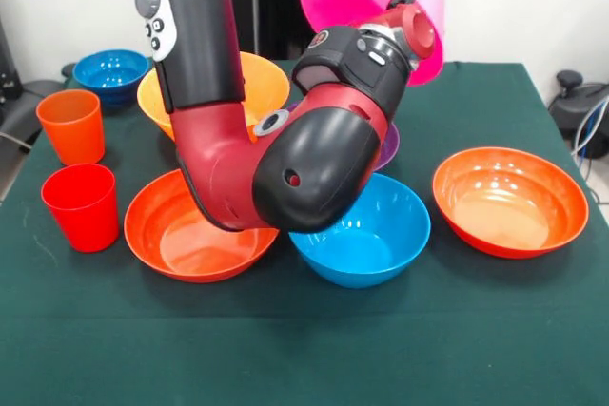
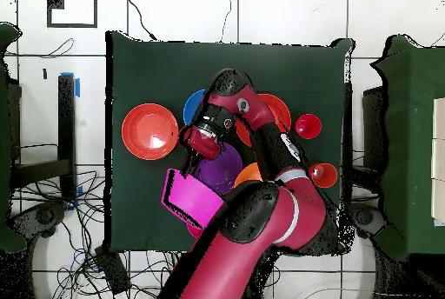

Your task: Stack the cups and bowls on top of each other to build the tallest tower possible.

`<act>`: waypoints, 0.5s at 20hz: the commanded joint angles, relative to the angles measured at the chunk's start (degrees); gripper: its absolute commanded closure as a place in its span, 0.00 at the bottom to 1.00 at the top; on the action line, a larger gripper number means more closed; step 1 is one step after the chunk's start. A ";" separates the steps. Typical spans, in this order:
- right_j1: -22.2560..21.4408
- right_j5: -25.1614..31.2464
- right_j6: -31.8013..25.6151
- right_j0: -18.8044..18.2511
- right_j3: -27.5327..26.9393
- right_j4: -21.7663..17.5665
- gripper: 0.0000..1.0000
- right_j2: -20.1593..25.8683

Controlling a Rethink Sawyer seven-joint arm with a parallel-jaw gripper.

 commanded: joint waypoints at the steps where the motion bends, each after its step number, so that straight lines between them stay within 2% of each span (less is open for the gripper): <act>1: 2.22 2.46 9.51 1.85 -5.36 0.26 1.00 0.85; 10: 6.42 3.07 8.25 1.81 -9.75 -2.20 1.00 0.47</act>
